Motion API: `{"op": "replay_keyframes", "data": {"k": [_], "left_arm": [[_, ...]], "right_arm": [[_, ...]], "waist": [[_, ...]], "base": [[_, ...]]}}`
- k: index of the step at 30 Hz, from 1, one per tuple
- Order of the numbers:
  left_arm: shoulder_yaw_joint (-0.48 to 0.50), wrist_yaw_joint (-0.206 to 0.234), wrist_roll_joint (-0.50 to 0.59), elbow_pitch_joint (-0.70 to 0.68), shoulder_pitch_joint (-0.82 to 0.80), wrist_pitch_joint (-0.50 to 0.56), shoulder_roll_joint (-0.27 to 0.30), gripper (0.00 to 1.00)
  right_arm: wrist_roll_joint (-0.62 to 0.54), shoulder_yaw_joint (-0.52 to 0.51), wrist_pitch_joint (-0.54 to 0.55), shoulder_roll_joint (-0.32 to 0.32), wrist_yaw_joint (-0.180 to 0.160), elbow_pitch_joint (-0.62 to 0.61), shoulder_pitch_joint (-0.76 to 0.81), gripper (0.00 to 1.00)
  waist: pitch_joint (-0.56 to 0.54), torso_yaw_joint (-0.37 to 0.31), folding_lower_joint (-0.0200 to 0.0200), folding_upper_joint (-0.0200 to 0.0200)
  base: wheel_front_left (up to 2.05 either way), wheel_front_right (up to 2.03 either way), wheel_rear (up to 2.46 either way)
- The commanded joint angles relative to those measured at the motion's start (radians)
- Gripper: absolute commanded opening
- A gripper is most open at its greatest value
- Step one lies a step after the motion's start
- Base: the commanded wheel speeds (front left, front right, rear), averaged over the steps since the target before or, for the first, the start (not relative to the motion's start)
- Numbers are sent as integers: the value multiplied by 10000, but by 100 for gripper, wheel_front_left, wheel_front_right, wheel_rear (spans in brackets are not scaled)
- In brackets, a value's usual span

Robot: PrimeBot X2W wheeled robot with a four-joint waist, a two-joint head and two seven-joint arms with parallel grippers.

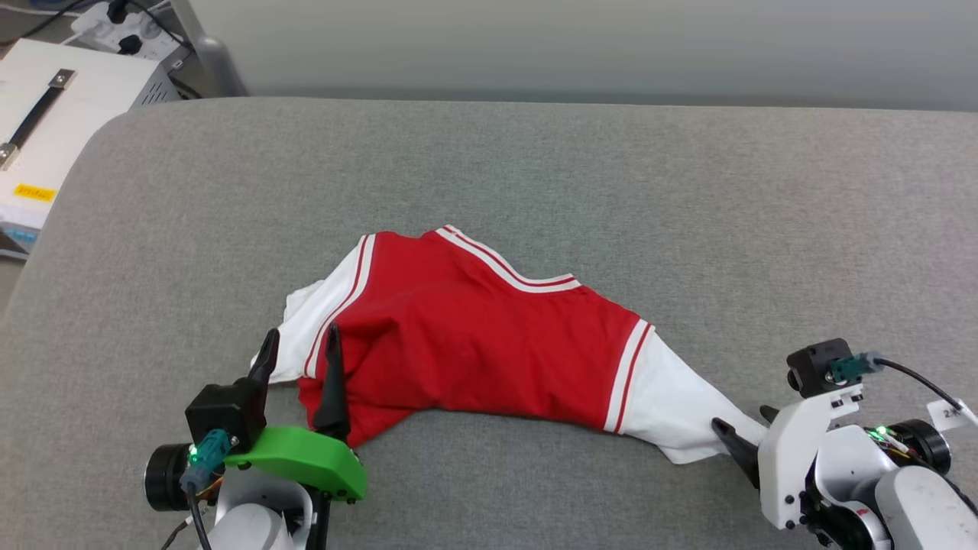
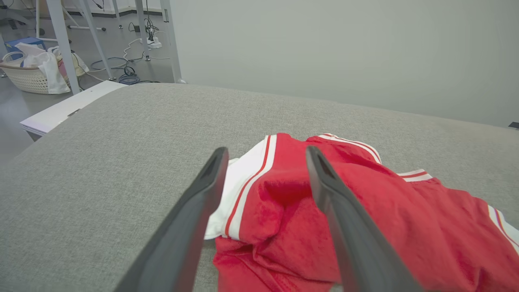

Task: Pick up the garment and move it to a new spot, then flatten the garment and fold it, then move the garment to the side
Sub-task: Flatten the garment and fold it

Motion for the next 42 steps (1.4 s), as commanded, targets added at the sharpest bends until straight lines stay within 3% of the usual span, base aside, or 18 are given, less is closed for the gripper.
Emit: {"op": "replay_keyframes", "data": {"k": [1,10,11,12,13,20,32,36,42], "left_arm": [[-14,71,141,-58,26,-53,-63,100],[17,-14,161,60,-159,-52,-249,100],[52,-9,159,69,-155,-53,-267,100],[81,-4,155,69,-144,-54,-283,100],[114,9,158,70,-124,-54,-297,100],[338,29,42,97,95,0,-138,100],[880,80,-610,-333,61,837,391,100],[699,-183,-939,-367,-293,2030,737,100],[47,-1215,-1606,-18,-1635,4868,1512,100]], "right_arm": [[106,216,108,-116,-6,219,-325,100],[960,1712,1768,-381,-6,1445,-576,100],[1090,1871,1990,-399,-6,1486,-504,62],[1160,1966,2089,-423,-6,1482,-463,37],[1288,2025,2164,-416,-6,1471,-406,0],[1485,1519,1821,-589,-6,1007,-421,0],[537,-1689,1536,-955,-6,-543,251,0],[247,-2583,1771,-899,-6,-938,524,0],[104,-3151,1959,-763,-6,-1423,517,0]], "waist": [[352,337,1,0],[770,734,1,0],[782,752,1,0],[786,761,1,0],[777,764,1,0],[506,500,1,0],[-52,-64,1,0],[-28,-188,1,0],[406,-460,1,0]], "base": [[0,0,0],[0,0,0],[0,0,0],[0,0,0],[0,0,0],[0,0,0],[0,0,0],[0,0,0],[0,0,0]]}}
